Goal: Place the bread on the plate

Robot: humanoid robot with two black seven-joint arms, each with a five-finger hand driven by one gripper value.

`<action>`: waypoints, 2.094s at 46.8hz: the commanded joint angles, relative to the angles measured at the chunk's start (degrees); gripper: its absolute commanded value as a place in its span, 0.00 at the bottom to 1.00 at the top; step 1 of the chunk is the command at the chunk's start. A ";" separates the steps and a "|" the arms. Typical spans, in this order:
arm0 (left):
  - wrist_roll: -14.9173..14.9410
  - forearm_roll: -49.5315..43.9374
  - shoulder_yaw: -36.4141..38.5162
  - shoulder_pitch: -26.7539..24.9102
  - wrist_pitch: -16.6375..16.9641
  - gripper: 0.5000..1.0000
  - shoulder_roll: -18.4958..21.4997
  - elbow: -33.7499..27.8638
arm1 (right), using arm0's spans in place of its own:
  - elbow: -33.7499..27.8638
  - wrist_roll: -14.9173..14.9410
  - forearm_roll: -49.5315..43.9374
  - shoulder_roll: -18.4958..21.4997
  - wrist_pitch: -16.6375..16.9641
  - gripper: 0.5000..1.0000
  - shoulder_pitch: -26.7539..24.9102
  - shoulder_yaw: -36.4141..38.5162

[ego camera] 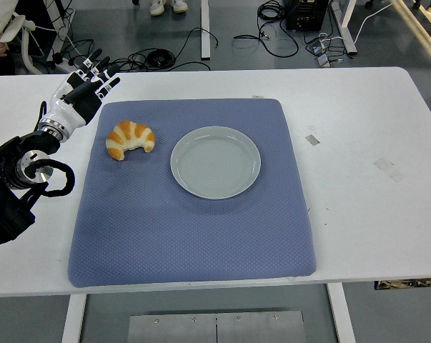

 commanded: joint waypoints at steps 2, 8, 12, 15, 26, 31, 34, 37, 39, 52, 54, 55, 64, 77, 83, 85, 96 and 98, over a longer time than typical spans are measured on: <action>0.00 -0.12 -0.07 0.01 0.00 0.97 0.00 0.02 | 0.01 0.00 0.01 0.00 0.00 1.00 0.01 -0.01; -1.23 -0.30 -0.25 0.09 0.00 0.97 0.18 0.02 | 0.01 0.00 0.01 0.00 0.00 1.00 0.01 -0.01; -1.14 -0.30 -0.08 0.09 0.00 0.97 0.35 0.11 | 0.01 0.00 0.01 0.00 0.00 1.00 -0.08 -0.01; -1.14 -0.30 0.36 0.18 0.00 0.97 0.27 0.19 | -0.07 0.00 0.01 0.00 0.00 1.00 0.01 -0.01; -0.87 -0.30 0.01 0.01 0.79 0.97 0.27 0.90 | 0.01 0.00 0.01 0.00 0.00 1.00 0.01 -0.01; -0.70 -0.30 0.37 0.18 0.97 0.97 0.35 1.07 | 0.01 0.00 0.01 0.00 0.00 1.00 0.01 -0.01; -0.70 -0.21 0.54 0.09 0.97 0.97 0.35 1.42 | 0.01 0.00 0.01 0.00 0.00 1.00 0.01 -0.01; -0.79 -0.21 0.45 -0.08 0.79 0.97 0.44 2.13 | 0.01 0.00 0.01 0.00 0.00 1.00 0.01 -0.01; -0.79 -0.29 0.45 -0.08 0.79 0.97 0.44 2.30 | 0.01 0.00 0.01 0.00 0.00 1.00 0.01 -0.01; -0.79 -0.30 0.36 -0.52 0.79 0.97 0.44 2.83 | 0.01 0.00 0.01 0.00 0.00 1.00 0.01 -0.01; -0.79 -0.21 0.54 -0.52 0.79 0.97 0.44 2.92 | -0.07 0.00 0.01 0.00 0.00 1.00 0.01 -0.01; -0.79 -0.21 0.54 -0.52 0.79 0.97 0.44 3.01 | 0.01 0.00 0.01 0.00 0.00 1.00 0.01 -0.01; -0.70 -0.21 0.54 -0.79 0.79 0.97 0.62 4.24 | -0.07 0.00 0.01 0.00 0.00 1.00 0.01 -0.01; -0.70 -0.21 0.36 -0.61 0.79 0.97 1.41 5.20 | 0.01 0.00 0.01 0.00 0.00 1.00 0.01 -0.01; -0.70 -0.21 0.71 -0.78 0.70 0.97 0.97 5.12 | 0.01 0.00 0.01 0.00 0.00 1.00 0.01 -0.01; -0.79 -0.30 0.63 -0.96 0.79 0.97 0.88 5.20 | 0.01 0.00 0.01 0.00 0.00 1.00 0.01 -0.01; -1.05 -0.30 1.16 -2.37 0.79 0.97 1.23 5.55 | 0.01 0.00 0.01 0.00 0.00 1.00 0.01 -0.01; -1.05 -0.30 1.16 -2.28 0.79 0.97 1.32 5.56 | 0.01 0.00 0.01 0.00 0.00 1.00 0.01 -0.01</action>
